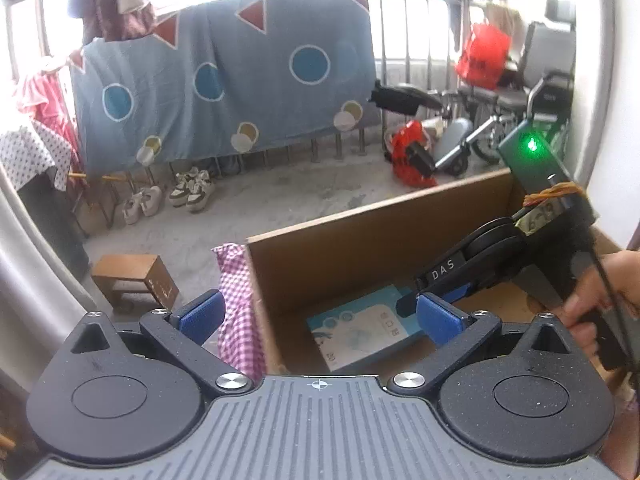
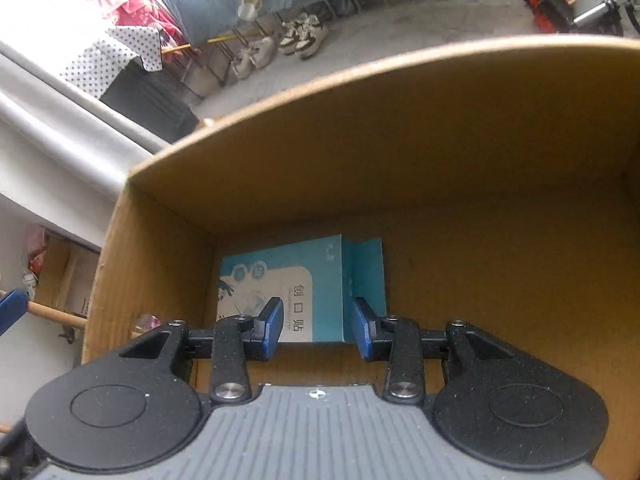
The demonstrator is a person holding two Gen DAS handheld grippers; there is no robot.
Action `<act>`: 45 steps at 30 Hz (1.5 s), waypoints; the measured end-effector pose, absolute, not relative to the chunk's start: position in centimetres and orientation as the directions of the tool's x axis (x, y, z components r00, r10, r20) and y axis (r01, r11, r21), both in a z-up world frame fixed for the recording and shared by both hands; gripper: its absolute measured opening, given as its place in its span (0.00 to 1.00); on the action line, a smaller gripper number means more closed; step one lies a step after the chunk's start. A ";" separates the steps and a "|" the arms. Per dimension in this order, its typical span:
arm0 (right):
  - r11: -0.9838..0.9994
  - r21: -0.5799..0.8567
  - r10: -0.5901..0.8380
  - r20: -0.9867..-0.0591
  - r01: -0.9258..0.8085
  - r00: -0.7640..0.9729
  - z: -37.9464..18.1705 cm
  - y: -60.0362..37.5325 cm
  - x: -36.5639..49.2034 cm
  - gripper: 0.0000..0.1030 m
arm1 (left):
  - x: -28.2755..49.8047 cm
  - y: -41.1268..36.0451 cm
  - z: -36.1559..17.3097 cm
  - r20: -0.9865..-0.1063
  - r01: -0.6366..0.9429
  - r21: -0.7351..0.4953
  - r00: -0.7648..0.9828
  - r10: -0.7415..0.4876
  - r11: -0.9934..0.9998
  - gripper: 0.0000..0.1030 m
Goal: Organize soft objects
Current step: 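Carry the blue bandage box into the cardboard box and release it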
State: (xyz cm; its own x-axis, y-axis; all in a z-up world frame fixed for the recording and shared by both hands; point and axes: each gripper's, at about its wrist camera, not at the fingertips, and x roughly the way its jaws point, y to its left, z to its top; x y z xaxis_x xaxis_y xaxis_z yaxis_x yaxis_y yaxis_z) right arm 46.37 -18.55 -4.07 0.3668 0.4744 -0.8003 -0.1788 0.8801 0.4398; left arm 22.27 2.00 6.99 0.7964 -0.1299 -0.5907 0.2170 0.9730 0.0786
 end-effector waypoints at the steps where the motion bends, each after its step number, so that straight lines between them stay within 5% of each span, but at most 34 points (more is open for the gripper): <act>1: 0.886 0.429 0.463 -0.809 -0.175 0.362 -4.0 -18.3 46.4 0.39 | 22.2 2.5 7.1 -0.593 0.213 0.063 0.793 -0.135 0.975 1.00; 12: 0.903 0.407 0.430 -0.863 -0.137 0.267 -5.8 -15.1 48.8 0.39 | 19.1 5.9 6.3 -0.601 0.136 -0.106 0.781 -0.173 0.985 1.00; 29: 0.919 0.371 0.394 -0.845 -0.134 0.361 -3.5 -17.2 46.8 0.44 | 14.7 7.2 5.2 -0.572 0.107 -0.171 0.799 -0.187 0.979 1.00; 45: 0.793 0.509 0.605 -0.590 -0.335 0.535 7.8 -26.9 28.5 0.50 | 9.3 5.6 5.3 -0.551 0.271 -0.156 0.774 -0.312 0.950 1.00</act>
State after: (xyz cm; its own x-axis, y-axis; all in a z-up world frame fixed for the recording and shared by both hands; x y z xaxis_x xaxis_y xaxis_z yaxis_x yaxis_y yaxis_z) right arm 28.46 -26.91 7.79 0.5347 0.6048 -0.5902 -0.3351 0.7929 0.5090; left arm 9.28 5.64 5.34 0.7744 -0.3117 -0.5507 0.2713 0.9497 -0.1561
